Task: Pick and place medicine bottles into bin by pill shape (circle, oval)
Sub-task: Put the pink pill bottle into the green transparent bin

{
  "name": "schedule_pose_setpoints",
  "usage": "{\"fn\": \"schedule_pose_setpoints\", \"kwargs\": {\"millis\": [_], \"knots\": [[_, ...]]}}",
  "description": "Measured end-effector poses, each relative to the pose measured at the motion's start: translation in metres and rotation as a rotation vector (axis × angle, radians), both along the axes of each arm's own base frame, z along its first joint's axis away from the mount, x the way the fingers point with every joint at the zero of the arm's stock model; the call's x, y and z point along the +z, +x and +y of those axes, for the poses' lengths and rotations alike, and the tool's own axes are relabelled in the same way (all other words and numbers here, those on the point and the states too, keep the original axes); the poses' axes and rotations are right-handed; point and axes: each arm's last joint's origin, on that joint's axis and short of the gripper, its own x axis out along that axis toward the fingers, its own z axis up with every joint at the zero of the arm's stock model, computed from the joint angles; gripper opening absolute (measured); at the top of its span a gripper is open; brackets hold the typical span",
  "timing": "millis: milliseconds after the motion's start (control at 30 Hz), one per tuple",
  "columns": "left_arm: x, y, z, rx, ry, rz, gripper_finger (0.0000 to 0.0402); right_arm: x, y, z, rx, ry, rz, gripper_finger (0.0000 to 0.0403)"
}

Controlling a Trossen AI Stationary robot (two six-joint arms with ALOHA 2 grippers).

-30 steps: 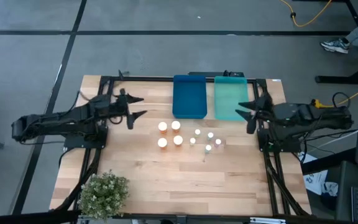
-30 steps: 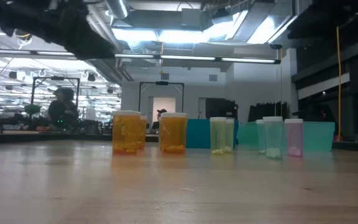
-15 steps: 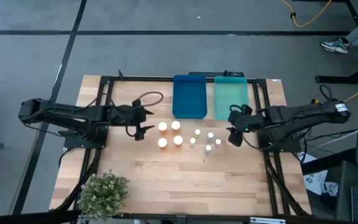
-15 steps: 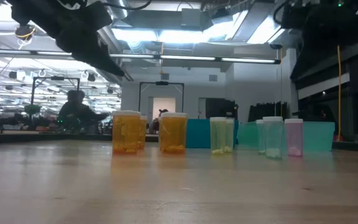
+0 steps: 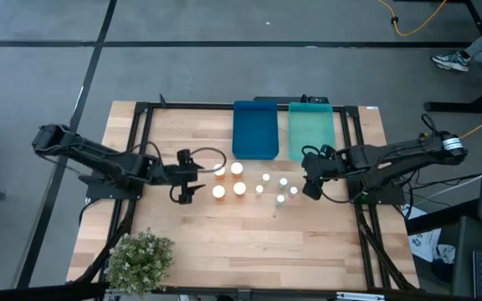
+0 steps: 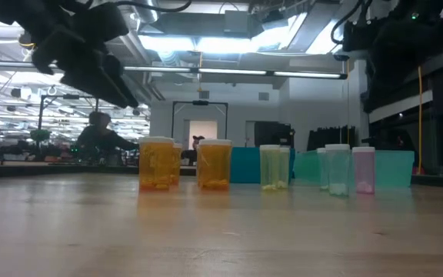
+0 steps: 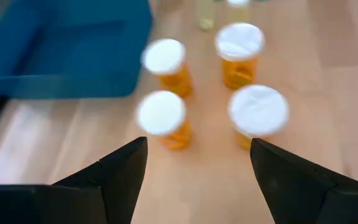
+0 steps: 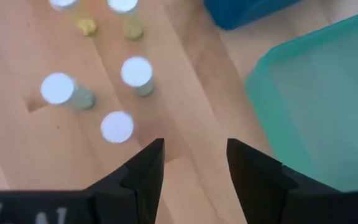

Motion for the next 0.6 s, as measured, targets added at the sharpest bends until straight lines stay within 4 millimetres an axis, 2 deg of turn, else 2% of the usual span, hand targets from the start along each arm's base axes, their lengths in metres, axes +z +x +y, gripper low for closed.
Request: {"fn": "schedule_pose_setpoints", "kwargs": {"millis": [267, 600], "knots": [[-0.014, 0.003, -0.019, -0.034, -0.003, 0.058, 0.0277, -0.008, 0.006, 0.002, 0.014, 0.016, 0.046, 0.0177], [-0.021, 0.006, -0.023, -0.031, -0.005, 0.086, 0.0277, -0.016, 0.011, 0.006, 0.045, 0.1, 0.098, 0.0177]]}}
